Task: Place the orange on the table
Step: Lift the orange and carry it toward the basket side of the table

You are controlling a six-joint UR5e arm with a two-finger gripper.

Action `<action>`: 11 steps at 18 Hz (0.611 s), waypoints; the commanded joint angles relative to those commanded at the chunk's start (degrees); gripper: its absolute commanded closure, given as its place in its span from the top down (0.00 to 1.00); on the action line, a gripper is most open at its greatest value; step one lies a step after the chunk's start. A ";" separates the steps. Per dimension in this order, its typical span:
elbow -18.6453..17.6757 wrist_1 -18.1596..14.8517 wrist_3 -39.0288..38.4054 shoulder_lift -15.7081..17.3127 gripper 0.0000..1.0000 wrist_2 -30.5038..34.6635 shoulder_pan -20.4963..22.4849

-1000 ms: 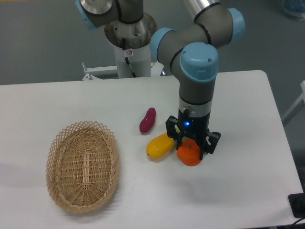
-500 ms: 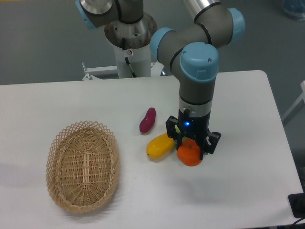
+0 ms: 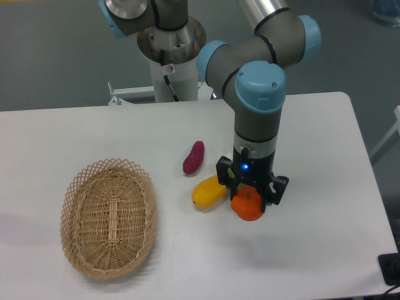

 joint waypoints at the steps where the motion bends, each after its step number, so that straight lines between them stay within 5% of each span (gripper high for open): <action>1: -0.17 0.26 -1.76 -0.70 0.55 -0.18 -0.17; 4: -0.70 5.26 -4.67 -3.43 0.56 -0.09 -1.76; 11: -0.79 5.98 -5.12 -7.03 0.47 0.08 -4.39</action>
